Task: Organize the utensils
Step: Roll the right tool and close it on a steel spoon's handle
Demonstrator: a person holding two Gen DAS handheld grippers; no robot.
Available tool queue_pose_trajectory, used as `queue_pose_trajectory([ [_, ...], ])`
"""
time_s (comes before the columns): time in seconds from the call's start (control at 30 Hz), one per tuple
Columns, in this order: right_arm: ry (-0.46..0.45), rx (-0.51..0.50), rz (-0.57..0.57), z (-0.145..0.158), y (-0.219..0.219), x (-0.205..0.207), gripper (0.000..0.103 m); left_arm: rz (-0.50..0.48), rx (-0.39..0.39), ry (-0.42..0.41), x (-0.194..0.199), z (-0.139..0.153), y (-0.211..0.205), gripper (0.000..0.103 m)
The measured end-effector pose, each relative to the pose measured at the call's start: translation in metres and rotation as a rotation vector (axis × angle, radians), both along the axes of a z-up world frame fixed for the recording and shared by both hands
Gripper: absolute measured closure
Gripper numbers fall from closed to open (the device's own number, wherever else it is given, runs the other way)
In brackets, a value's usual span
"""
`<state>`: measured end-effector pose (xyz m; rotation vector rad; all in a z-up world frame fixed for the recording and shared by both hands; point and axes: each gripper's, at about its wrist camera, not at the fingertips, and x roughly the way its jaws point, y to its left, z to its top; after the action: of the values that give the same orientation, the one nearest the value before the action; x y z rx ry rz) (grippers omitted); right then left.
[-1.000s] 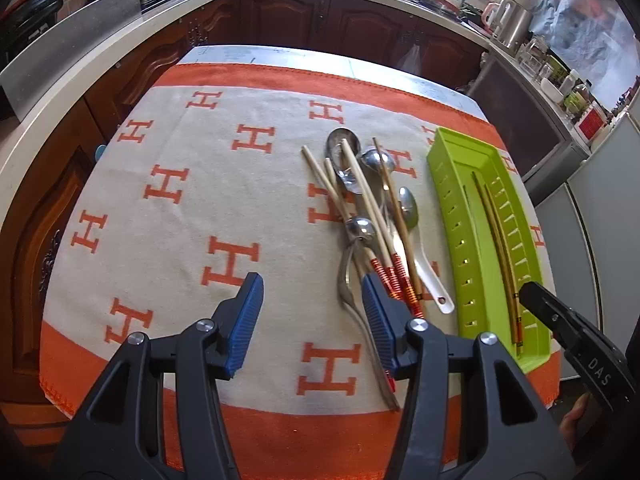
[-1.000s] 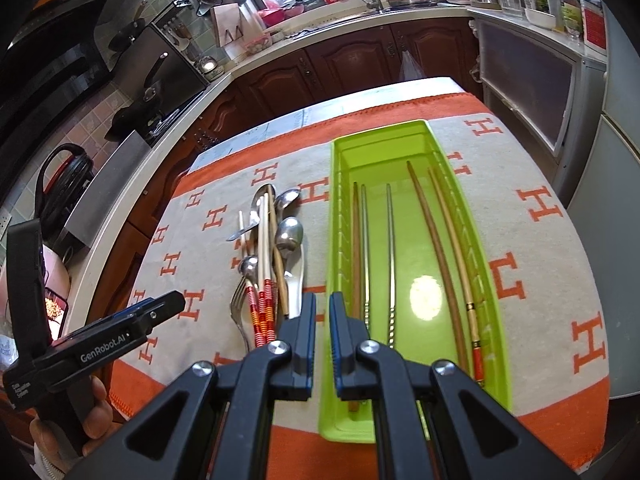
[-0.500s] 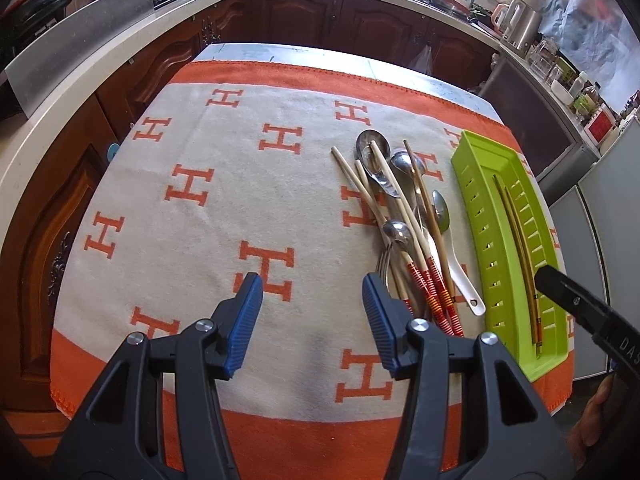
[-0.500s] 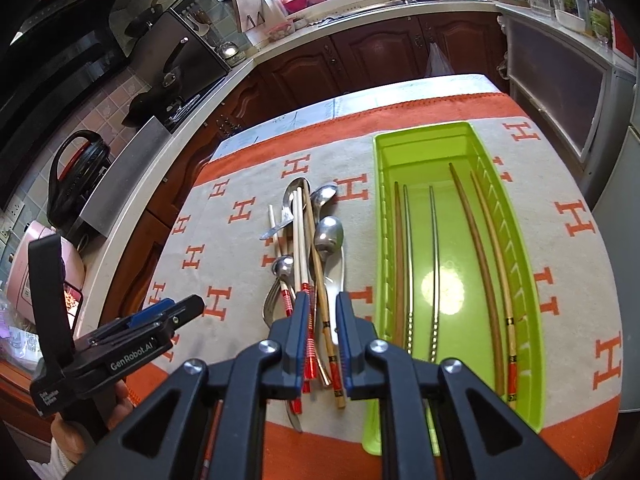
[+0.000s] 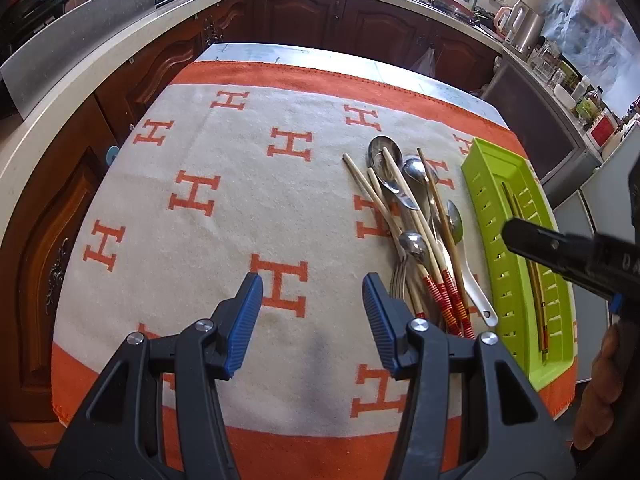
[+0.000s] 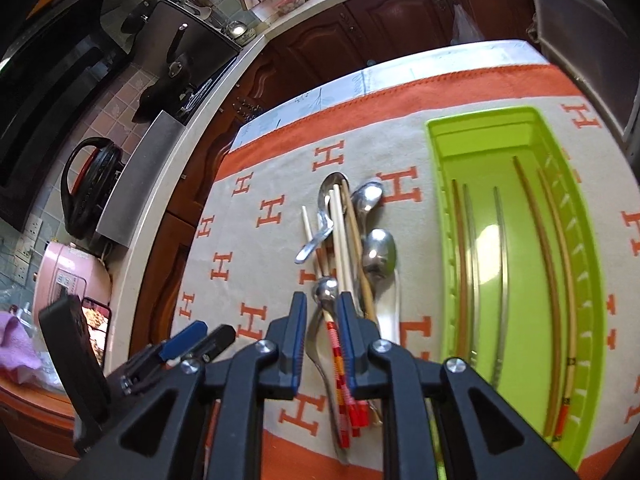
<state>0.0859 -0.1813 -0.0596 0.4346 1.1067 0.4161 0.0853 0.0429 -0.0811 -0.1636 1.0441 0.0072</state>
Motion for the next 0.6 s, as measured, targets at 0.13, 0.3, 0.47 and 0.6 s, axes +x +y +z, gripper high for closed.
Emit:
queue_pose_trajectory([
  [0.13,0.072,0.069,-0.008,-0.013,0.008,0.023,0.083,-0.003,0.032,-0.018,0.005,0.001,0.002,0.054],
  [0.3,0.184,0.153,-0.036,-0.036,0.019,0.048,0.083,0.013,0.052,-0.048,0.014,0.006,0.010,0.054],
  [0.47,0.256,0.196,-0.077,-0.054,0.025,0.063,0.083,0.023,0.037,-0.031,0.021,-0.002,0.019,0.054],
  [0.6,0.282,0.208,-0.097,-0.064,0.027,0.070,0.083,0.027,0.029,-0.016,0.024,-0.011,0.023,0.054],
])
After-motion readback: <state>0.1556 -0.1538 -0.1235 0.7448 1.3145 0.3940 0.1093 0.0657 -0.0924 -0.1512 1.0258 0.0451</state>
